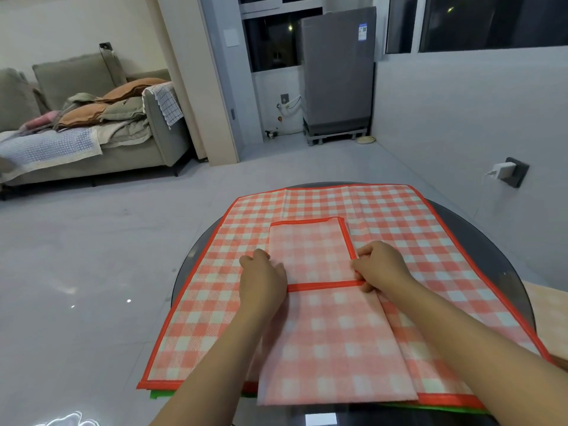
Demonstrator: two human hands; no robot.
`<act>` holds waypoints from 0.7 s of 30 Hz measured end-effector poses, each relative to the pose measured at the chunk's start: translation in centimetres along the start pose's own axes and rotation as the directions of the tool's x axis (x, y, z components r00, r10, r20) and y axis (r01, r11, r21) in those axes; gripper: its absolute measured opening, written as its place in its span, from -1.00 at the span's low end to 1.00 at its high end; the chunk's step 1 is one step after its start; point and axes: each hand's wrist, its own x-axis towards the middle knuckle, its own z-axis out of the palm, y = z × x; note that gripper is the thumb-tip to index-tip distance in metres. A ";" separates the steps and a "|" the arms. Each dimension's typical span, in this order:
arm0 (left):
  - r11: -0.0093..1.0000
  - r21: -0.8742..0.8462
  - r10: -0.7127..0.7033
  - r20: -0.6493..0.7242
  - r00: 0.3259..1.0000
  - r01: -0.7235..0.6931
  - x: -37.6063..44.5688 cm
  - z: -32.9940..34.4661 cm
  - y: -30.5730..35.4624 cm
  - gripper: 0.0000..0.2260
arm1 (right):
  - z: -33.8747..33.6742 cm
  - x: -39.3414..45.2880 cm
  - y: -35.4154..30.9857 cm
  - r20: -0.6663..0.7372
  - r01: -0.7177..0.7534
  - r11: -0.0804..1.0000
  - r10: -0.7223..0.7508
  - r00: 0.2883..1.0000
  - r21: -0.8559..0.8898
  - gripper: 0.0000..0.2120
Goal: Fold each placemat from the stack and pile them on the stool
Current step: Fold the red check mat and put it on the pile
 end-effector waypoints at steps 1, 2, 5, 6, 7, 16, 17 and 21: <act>1.000 -0.009 -0.023 0.006 1.000 0.023 0.3 0.1 -0.1 -0.69 | 0.1 0.2 0.0 -0.016 -0.013 1.000 0.013 1.000 0.011 -0.86; 0.999 -0.021 -0.042 0.013 0.999 0.042 0.6 0.1 -0.2 -0.69 | 0.3 0.4 0.0 -0.029 -0.021 1.000 0.021 0.999 0.018 -0.87; 0.990 -0.079 -0.110 0.040 0.993 0.113 1.5 0.1 -0.6 -0.71 | 0.5 0.8 0.1 -0.051 -0.032 0.999 0.033 0.998 0.020 -0.88; 0.984 -0.107 -0.133 0.058 0.989 0.139 1.8 0.1 -0.7 -0.72 | 0.5 0.9 0.1 -0.055 -0.035 0.999 0.036 0.998 0.025 -0.87; 0.977 -0.137 -0.152 0.075 0.985 0.161 1.9 0.1 -0.8 -0.75 | 0.5 1.0 0.1 -0.057 -0.038 0.999 0.040 0.998 0.028 -0.86; 0.827 -0.503 -0.201 0.149 0.968 0.249 0.7 -0.5 -1.0 -0.90 | -0.2 0.6 0.3 -0.023 -0.080 0.966 0.088 0.996 0.245 -0.95; 0.804 -0.531 -0.211 0.162 0.964 0.266 0.4 -0.7 -0.9 -0.91 | -0.5 0.5 0.3 -0.006 -0.096 0.951 0.102 0.995 0.295 -0.95; 0.697 -0.625 -0.259 0.237 0.936 0.351 -0.7 -2.0 -0.7 -0.85 | -1.4 0.1 0.6 0.101 -0.141 0.892 0.108 0.989 0.430 -0.92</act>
